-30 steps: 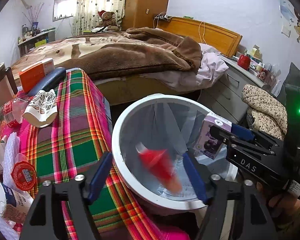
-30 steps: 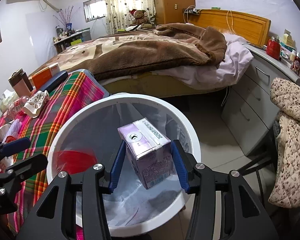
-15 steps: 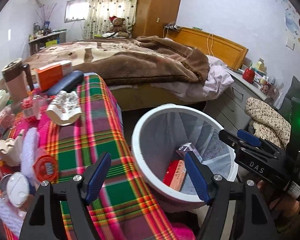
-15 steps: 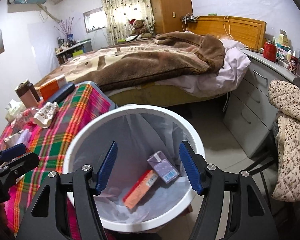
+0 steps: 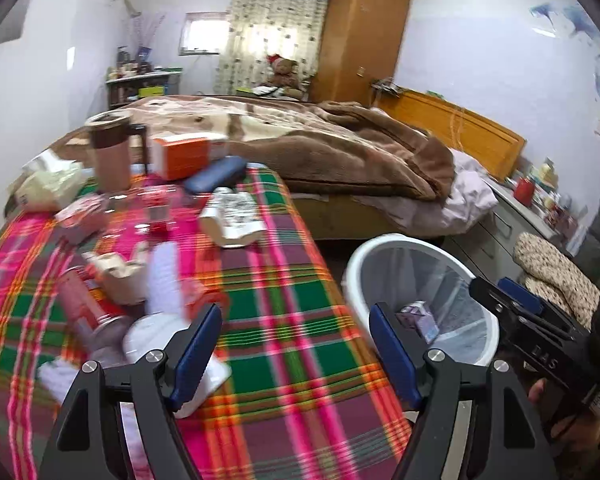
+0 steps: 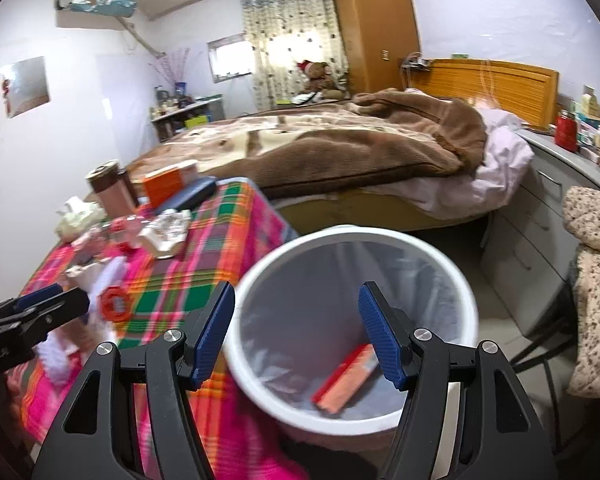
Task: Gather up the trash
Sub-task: 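Move both open tools back from the bin toward the table, then grasp the white foam net with the left tool while the right tool grasps the lidded cup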
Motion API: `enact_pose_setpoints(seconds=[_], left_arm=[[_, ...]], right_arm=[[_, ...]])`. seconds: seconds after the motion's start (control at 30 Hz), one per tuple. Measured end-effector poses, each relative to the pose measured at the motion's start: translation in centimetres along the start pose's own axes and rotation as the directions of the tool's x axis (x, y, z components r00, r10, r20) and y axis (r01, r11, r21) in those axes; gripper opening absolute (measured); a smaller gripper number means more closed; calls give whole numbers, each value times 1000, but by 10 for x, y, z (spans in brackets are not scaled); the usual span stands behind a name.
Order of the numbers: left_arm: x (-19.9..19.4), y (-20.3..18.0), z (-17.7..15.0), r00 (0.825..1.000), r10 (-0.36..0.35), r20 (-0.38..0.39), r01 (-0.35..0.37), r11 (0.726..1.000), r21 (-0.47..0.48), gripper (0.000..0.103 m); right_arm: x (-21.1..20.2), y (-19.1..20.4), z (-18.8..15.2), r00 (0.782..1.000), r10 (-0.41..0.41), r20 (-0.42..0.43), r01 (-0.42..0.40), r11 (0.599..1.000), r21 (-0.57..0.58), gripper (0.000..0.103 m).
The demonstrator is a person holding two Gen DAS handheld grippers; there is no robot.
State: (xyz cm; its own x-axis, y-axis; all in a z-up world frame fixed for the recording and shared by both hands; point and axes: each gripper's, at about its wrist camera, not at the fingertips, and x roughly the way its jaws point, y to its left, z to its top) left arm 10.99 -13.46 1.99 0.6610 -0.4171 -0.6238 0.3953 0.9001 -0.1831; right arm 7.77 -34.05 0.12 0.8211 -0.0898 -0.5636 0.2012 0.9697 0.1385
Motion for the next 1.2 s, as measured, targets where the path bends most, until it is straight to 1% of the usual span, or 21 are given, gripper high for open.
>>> enact_pose_setpoints(seconds=[0.07,0.23,0.33,0.43,0.47,0.53,0.63,0.73,0.83,0.93,1.03,1.13,1.17,1.2], left_arm=[[-9,18,-3,1000,27,6,-27,999,-37,76],[-29,57,-14,995,95,21,-93,992,-88,76],[-40,79,-23,991,130,21,-126,984,-128,76],[-49,97,-32,988,156,16,-152,977,-146,76],[-51,101,-36,985,171,11,-167,974,-153,76],[-56,112,-42,982,187,3,-184,969,-166,77],[-61,123,-53,979,206,-11,-204,962,-181,78],[-62,136,-64,977,209,-34,-212,955,-210,83],[-59,147,-75,978,200,-65,-210,946,-249,83],[-56,152,-80,983,167,-76,-182,940,-287,84],[-50,154,-81,983,165,-84,-183,938,-296,84],[-40,154,-80,987,129,-96,-153,940,-306,84],[-35,153,-80,987,122,-105,-149,942,-299,84],[-30,152,-81,986,120,-118,-150,943,-297,84]], right_arm=[[-2,11,-3,1000,23,5,-23,1000,-16,66],[1,39,-8,996,86,-8,-86,995,-56,66],[3,57,-14,993,121,-16,-122,989,-83,66],[4,71,-17,989,147,-23,-149,984,-99,66],[4,76,-18,987,157,-22,-158,982,-107,67],[6,86,-20,984,176,-25,-177,977,-120,73],[7,100,-24,977,213,-29,-215,968,-131,73],[11,115,-29,967,252,-46,-257,953,-162,74],[15,128,-32,958,279,-70,-287,940,-184,74],[21,140,-34,940,327,-97,-340,921,-192,74],[24,147,-33,931,347,-112,-362,912,-194,74],[28,152,-30,913,388,-124,-406,896,-183,74],[30,154,-29,912,388,-135,-408,896,-177,74],[34,156,-28,915,380,-138,-400,899,-177,74]])
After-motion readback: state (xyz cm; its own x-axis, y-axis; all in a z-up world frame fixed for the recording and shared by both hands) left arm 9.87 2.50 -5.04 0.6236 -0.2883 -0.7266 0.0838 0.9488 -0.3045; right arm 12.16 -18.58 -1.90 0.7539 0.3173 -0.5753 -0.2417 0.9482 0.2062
